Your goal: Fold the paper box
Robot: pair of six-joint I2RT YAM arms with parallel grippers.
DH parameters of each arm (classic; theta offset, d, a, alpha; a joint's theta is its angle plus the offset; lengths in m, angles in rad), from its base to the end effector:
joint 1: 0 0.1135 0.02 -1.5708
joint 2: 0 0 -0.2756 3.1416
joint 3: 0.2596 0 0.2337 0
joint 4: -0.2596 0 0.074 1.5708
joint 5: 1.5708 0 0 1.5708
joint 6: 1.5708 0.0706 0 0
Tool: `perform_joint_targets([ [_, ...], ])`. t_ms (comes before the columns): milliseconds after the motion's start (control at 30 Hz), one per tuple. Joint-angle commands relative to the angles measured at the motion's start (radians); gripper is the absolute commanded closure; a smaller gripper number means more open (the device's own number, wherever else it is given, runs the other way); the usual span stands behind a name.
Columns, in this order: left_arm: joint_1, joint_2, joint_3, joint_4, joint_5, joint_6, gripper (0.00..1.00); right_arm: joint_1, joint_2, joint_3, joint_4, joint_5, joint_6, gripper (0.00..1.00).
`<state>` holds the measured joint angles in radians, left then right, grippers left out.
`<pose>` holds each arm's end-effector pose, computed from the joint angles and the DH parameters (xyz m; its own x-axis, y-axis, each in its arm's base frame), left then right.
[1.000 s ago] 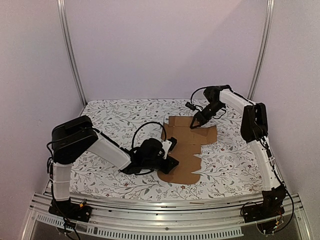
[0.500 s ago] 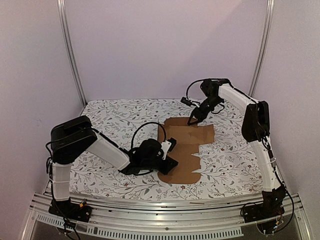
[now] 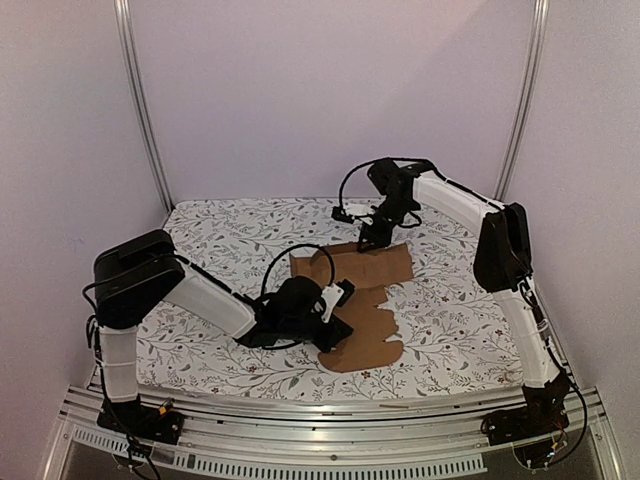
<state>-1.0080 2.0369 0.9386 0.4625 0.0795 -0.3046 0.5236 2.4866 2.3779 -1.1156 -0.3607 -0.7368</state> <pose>0.2173 -0.3550 0.1001 -0.5653 0.3358 -0.7534 0.7418 0.6064 -0.2863 0.4354 0.2802 0.1848 -0.2192 -0.8525 -0.4746 -0.9707 0.2398 0.0177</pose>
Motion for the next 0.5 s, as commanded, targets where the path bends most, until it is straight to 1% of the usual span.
perform_joint_targets([
  [0, -0.012, 0.006, -0.036, -0.111, 0.008, 0.018, 0.85, 0.036, -0.057, -0.031, 0.072, 0.107, -0.044, 0.85],
  [133, -0.014, 0.011, -0.038, -0.105, 0.018, 0.02, 0.85, 0.045, -0.06, -0.032, 0.086, 0.1, -0.072, 0.85],
  [267, -0.014, 0.009, -0.042, -0.107, 0.02, 0.028, 0.85, 0.067, -0.052, -0.032, 0.117, 0.138, -0.101, 0.85],
  [300, -0.014, 0.008, -0.043, -0.108, 0.02, 0.03, 0.85, 0.074, -0.046, -0.034, 0.124, 0.156, -0.11, 0.88],
  [367, -0.014, 0.004, -0.046, -0.11, 0.017, 0.03, 0.85, 0.085, -0.037, -0.034, 0.136, 0.192, -0.126, 0.97],
  [467, -0.014, -0.012, -0.058, -0.102, 0.009, 0.03, 0.85, 0.086, -0.039, -0.043, 0.144, 0.232, -0.117, 1.0],
])
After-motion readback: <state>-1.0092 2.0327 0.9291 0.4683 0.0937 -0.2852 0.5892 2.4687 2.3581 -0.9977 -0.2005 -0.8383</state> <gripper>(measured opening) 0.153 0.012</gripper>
